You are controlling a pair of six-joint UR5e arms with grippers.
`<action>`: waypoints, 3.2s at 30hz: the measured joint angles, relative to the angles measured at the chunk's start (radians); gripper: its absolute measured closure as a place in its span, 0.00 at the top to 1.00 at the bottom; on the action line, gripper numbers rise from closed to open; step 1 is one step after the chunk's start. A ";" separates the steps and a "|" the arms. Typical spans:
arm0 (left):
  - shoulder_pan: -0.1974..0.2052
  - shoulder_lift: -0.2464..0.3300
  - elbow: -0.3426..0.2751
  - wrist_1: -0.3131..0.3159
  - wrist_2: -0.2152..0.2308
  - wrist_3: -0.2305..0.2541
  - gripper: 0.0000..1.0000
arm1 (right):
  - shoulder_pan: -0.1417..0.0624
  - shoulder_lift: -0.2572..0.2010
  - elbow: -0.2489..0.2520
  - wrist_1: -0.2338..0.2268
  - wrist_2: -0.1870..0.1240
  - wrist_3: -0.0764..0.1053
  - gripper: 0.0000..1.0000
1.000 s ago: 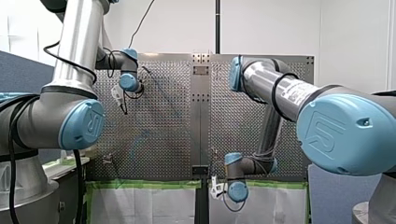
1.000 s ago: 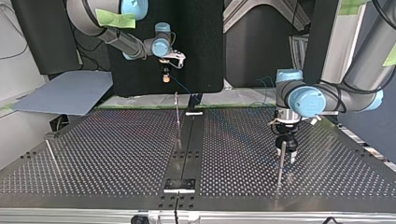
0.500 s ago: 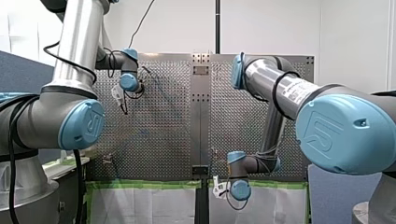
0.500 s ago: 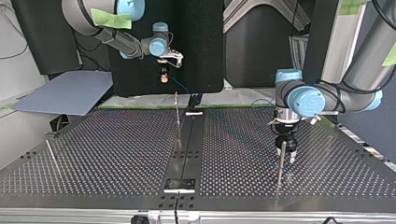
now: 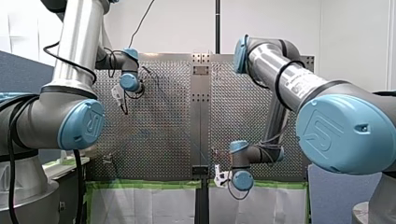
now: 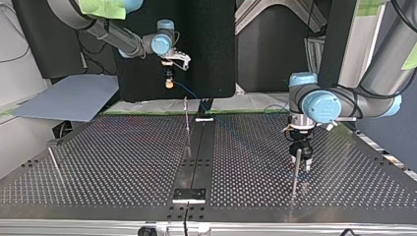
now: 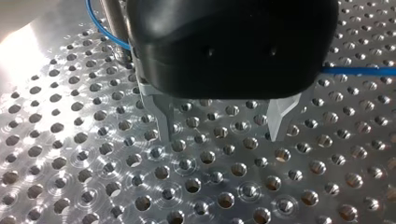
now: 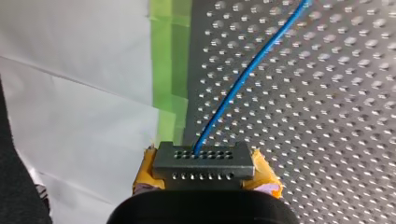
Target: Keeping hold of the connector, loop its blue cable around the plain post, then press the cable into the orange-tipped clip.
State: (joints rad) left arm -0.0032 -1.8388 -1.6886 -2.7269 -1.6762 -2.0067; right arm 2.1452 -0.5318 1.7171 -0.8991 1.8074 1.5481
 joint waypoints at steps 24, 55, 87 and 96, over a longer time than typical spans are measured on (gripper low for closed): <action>-0.012 0.000 0.000 -0.005 -0.025 0.009 0.98 | -0.005 -0.231 0.226 -0.106 -0.010 0.023 0.00; 0.021 0.000 -0.037 -0.021 -0.069 -0.111 0.98 | -0.017 -0.253 0.243 -0.111 -0.014 -0.005 0.00; 0.098 0.001 -0.067 0.004 -0.065 -0.414 0.98 | -0.015 -0.251 0.246 -0.115 -0.024 -0.009 0.00; 0.104 0.008 -0.084 0.012 -0.027 -0.492 0.98 | -0.015 -0.251 0.246 -0.115 -0.028 -0.009 0.00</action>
State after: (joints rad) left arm 0.1004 -1.8310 -1.7722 -2.7148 -1.7035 -2.4986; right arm 2.1302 -0.7826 1.9629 -1.0141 1.7797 1.5389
